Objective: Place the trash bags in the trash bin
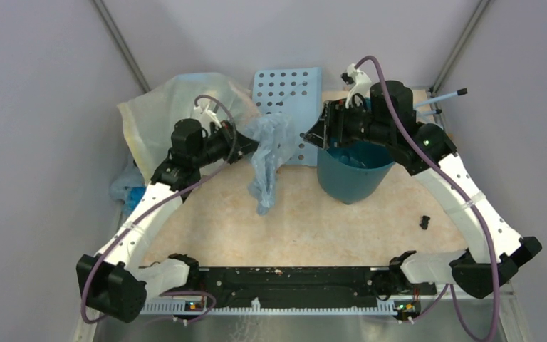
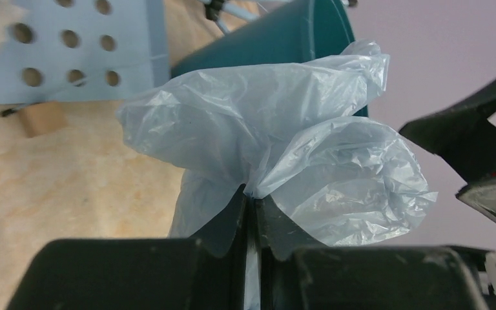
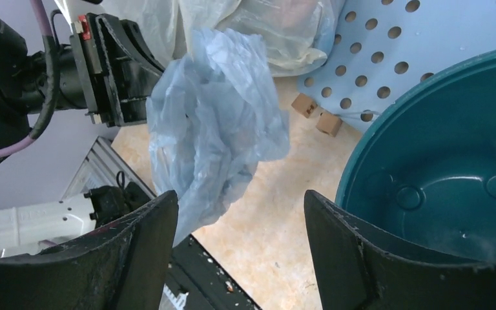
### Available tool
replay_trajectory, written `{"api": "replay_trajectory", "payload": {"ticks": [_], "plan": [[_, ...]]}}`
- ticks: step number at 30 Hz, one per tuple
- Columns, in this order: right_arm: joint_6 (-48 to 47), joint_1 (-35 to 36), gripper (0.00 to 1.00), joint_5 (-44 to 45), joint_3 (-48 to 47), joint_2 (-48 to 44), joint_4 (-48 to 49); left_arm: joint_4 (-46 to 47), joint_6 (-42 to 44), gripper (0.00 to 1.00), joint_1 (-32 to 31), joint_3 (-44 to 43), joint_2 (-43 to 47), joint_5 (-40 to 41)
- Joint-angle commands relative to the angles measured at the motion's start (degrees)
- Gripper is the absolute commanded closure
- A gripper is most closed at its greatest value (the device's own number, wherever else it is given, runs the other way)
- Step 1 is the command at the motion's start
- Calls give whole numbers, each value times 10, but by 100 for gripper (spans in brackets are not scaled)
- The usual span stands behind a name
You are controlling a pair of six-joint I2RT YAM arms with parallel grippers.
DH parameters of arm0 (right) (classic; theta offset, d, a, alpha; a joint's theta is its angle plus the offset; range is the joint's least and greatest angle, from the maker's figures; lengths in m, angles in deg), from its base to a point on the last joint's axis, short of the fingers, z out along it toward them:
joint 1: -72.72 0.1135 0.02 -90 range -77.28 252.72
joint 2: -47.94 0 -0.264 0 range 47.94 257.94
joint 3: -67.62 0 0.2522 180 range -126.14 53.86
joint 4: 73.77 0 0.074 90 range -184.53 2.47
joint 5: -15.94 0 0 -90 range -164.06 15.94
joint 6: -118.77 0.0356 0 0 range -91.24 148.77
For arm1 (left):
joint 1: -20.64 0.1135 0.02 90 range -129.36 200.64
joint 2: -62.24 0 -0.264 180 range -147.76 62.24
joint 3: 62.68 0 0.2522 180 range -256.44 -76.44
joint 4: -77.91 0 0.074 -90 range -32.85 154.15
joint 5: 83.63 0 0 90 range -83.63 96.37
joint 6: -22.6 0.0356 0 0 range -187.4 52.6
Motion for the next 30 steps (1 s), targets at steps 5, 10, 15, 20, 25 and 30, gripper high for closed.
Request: {"api": "replay_trajectory", "payload": {"ticks": [5, 10, 15, 20, 25, 30], "plan": [[-7, 5, 30, -18, 19, -50, 21, 78, -10, 98, -103, -64, -60, -27], [18, 4, 30, -40, 70, -66, 57, 55, -16, 100, -111, -90, -72, -65], [-33, 5, 26, -45, 39, -84, 2, 89, -39, 100, -121, -78, -80, -90], [-12, 5, 26, -135, 85, -101, 88, 132, -56, 100, -140, -84, -59, -104], [-16, 5, 27, -180, 80, -78, 109, 126, -44, 100, -141, -91, -56, -129], [-12, 6, 26, -105, 74, -74, 101, 118, -32, 100, -140, -106, -31, -122]]}}
